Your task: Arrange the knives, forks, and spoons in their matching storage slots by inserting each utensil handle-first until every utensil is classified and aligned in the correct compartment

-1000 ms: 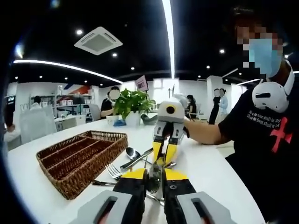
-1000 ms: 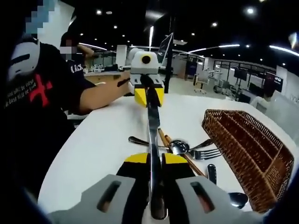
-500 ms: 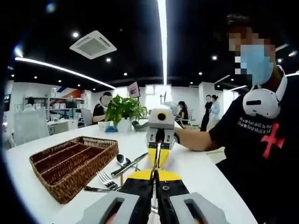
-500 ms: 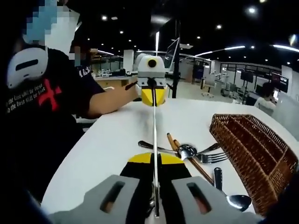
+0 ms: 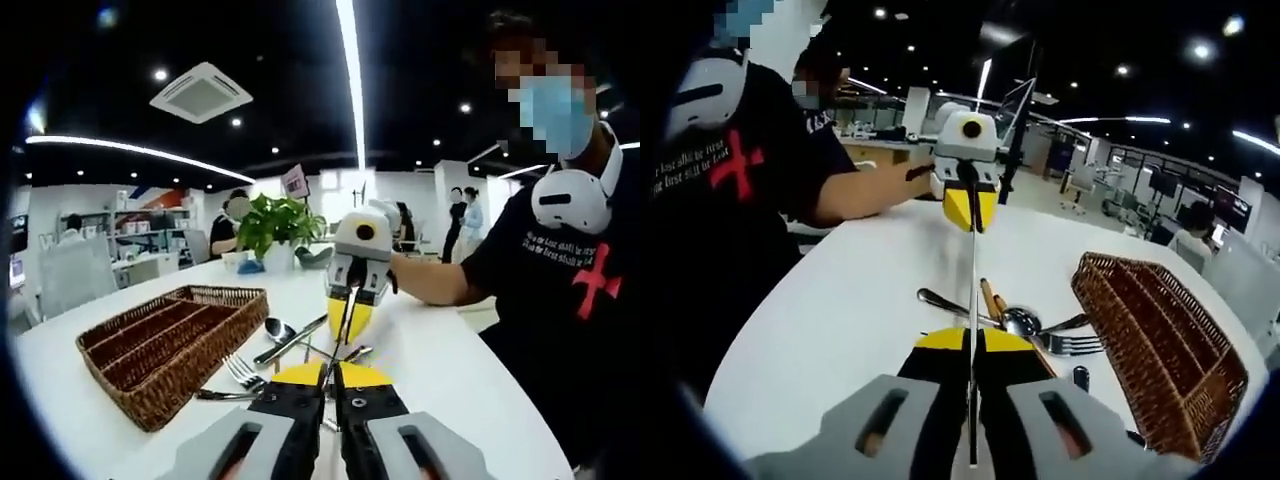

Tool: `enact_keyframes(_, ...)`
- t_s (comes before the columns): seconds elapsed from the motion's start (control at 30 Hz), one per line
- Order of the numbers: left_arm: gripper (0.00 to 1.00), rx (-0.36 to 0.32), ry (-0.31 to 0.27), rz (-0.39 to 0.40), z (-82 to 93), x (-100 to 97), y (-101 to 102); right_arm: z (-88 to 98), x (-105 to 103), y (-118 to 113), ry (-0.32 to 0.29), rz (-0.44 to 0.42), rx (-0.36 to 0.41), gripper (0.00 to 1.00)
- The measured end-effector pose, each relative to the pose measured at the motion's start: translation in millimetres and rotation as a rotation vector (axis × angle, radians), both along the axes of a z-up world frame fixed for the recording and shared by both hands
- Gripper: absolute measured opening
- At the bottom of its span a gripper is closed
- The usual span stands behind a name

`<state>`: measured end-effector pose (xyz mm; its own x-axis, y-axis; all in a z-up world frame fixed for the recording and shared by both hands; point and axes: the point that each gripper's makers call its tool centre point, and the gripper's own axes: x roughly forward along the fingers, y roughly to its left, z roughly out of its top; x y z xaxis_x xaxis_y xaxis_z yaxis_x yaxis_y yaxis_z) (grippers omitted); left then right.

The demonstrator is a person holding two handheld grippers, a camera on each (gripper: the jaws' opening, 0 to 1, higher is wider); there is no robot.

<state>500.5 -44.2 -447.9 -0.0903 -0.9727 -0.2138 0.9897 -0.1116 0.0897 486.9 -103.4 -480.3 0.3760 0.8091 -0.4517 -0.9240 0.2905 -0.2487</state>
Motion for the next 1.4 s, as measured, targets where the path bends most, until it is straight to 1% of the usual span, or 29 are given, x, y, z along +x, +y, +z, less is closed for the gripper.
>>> enact_keyframes(0.03, 0.09, 0.000, -0.013, 0.028, -0.2, 5.0, 0.6, -0.6, 1.0, 0.5, -0.004, -0.005, -0.008, 0.01)
enact_keyframes(0.07, 0.18, -0.013, -0.030, 0.065, 1.7, 12.8, 0.6, -0.7, 1.0, -0.9, -0.009, -0.007, -0.013, 0.01)
enact_keyframes(0.13, 0.27, -0.016, -0.025, 0.085, 1.8, 16.7, 2.5, -1.0, 4.3, -4.1, -0.030, -0.028, -0.039, 0.01)
enact_keyframes(0.2, 0.36, -0.010, -0.001, 0.097, -0.4, 18.7, 6.4, -0.4, 5.2, -5.2, -0.031, -0.039, -0.046, 0.01)
enact_keyframes(0.23, 0.42, -0.005, -0.005, 0.114, -1.4, 21.8, 7.9, -0.1, 5.4, -5.4, -0.032, -0.041, -0.047, 0.01)
enact_keyframes(0.27, 0.52, -0.004, -0.009, 0.131, -2.0, 25.2, 8.4, 1.1, 7.0, -8.3, -0.045, -0.052, -0.049, 0.01)
enact_keyframes(0.33, 0.68, 0.003, -0.010, 0.173, -4.1, 32.6, 9.2, 1.9, 8.0, -10.9, -0.051, -0.060, -0.058, 0.01)
enact_keyframes(0.4, 0.77, 0.006, -0.005, 0.218, -5.4, 40.8, 9.9, 3.1, 9.3, -13.2, -0.069, -0.060, -0.065, 0.01)
enact_keyframes(0.47, 0.93, 0.009, -0.006, 0.279, -6.1, 51.1, 11.3, 3.9, 10.6, -14.4, -0.094, -0.054, -0.076, 0.01)
enact_keyframes(0.5, 1.00, -0.001, -0.005, 0.315, -4.8, 59.4, 11.7, 3.6, 11.3, -15.1, -0.102, -0.053, -0.083, 0.01)
enact_keyframes(0.6, 1.00, 0.009, 0.020, 0.370, -7.7, 71.6, 15.8, 1.8, 14.4, -17.6, -0.109, -0.063, -0.105, 0.01)
enact_keyframes(0.67, 1.00, 0.009, 0.012, 0.405, -7.2, 80.3, 21.7, 1.5, 13.8, -17.8, -0.113, -0.066, -0.118, 0.01)
enact_keyframes(0.83, 1.00, -0.018, 0.002, 0.420, 0.0, 83.3, 27.4, 10.2, 12.0, -19.1, -0.120, -0.070, -0.119, 0.01)
enact_keyframes(0.97, 1.00, -0.021, -0.012, 0.450, 1.3, 89.6, 32.0, 20.3, 16.3, -23.5, -0.147, -0.077, -0.138, 0.01)
enact_keyframes(1.1, 1.00, -0.024, -0.006, 0.465, 1.4, 92.8, 34.9, 34.9, 22.2, -31.9, -0.188, -0.086, -0.151, 0.01)
enact_keyframes(1.17, 1.00, -0.030, -0.008, 0.471, 3.1, 93.6, 34.9, 40.1, 22.2, -33.9, -0.191, -0.085, -0.154, 0.01)
enact_keyframes(1.23, 1.00, -0.039, -0.007, 0.475, 5.1, 94.2, 34.7, 47.9, 24.6, -37.1, -0.206, -0.086, -0.177, 0.01)
enact_keyframes(1.4, 1.00, -0.033, -0.010, 0.476, 5.0, 94.1, 35.4, 63.8, 27.2, -40.6, -0.239, -0.071, -0.231, 0.01)
